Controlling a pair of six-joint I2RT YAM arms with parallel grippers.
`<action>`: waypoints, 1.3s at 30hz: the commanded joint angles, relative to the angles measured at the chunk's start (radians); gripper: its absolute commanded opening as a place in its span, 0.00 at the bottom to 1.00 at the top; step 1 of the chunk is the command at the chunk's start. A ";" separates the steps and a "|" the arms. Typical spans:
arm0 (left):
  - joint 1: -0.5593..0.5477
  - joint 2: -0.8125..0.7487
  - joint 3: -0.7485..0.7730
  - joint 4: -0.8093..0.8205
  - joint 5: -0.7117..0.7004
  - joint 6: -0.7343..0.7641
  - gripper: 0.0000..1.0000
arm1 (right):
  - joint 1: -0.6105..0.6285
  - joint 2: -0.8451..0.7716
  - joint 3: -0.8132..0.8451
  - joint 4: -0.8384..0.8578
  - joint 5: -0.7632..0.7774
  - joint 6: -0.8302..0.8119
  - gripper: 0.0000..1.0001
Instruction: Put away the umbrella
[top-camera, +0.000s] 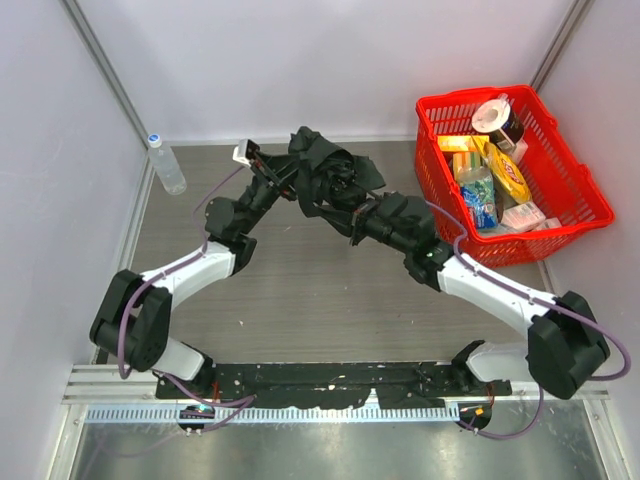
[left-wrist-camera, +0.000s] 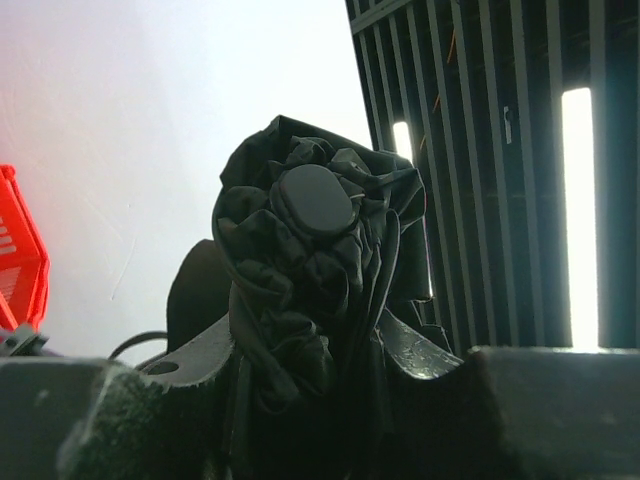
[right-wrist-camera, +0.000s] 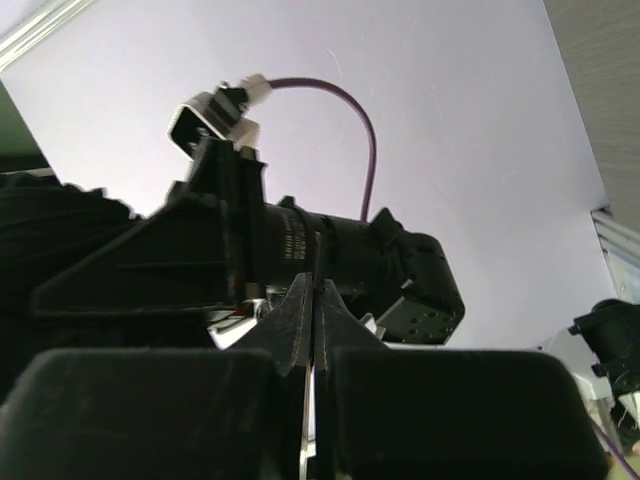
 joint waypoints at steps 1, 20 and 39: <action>-0.003 -0.123 -0.041 0.033 0.058 -0.042 0.00 | -0.009 -0.126 -0.029 -0.031 0.166 -0.128 0.01; -0.001 -0.417 0.036 -1.148 0.264 0.407 0.00 | -0.172 -0.187 0.009 0.252 0.133 -0.903 0.01; -0.012 -0.341 0.106 -1.806 -0.052 0.594 0.00 | -0.138 -0.137 0.119 0.309 -0.087 -1.222 0.01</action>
